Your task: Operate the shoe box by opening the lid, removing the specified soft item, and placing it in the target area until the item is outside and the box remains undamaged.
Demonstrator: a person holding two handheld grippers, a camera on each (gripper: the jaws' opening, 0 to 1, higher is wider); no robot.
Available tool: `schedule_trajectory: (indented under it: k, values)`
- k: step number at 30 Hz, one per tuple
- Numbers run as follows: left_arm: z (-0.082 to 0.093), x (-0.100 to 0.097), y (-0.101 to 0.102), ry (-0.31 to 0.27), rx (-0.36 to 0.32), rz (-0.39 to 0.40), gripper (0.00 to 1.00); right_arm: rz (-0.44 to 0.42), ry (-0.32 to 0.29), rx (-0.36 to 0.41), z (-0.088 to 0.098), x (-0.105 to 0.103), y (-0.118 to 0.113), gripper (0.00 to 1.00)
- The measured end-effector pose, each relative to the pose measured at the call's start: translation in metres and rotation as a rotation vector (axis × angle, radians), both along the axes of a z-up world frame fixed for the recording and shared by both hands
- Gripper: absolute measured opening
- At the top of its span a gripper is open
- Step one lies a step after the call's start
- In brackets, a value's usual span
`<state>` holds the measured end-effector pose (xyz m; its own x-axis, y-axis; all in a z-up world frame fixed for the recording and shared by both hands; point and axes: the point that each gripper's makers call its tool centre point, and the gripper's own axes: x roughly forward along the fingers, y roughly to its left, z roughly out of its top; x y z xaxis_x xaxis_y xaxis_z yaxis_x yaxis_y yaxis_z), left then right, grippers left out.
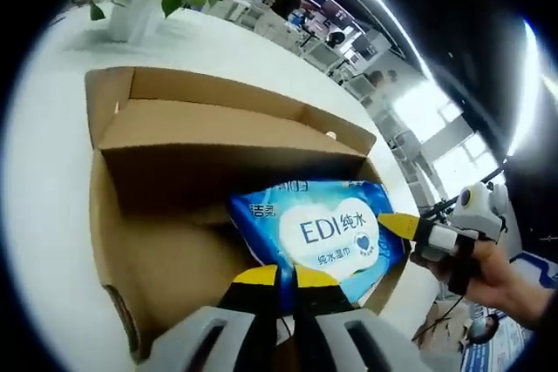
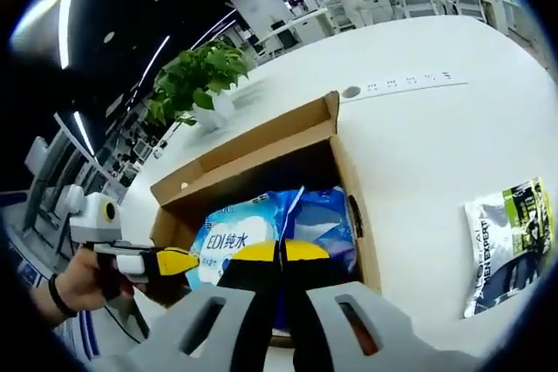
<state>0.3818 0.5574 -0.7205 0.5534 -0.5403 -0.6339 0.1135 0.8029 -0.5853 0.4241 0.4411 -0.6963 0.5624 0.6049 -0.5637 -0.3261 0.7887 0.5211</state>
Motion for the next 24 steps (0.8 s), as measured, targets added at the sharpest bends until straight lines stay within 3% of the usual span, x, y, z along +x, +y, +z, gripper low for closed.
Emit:
schedule_trajectory:
  k: [13, 24]
  values:
    - [0.019, -0.003, 0.01, -0.048, 0.023, 0.018, 0.01, 0.018, -0.03, 0.04, 0.015, -0.006, 0.008, 0.0]
    - [0.043, 0.001, -0.003, -0.098, 0.027, 0.002, 0.01, -0.012, -0.061, 0.067, 0.034, -0.007, -0.009, 0.0]
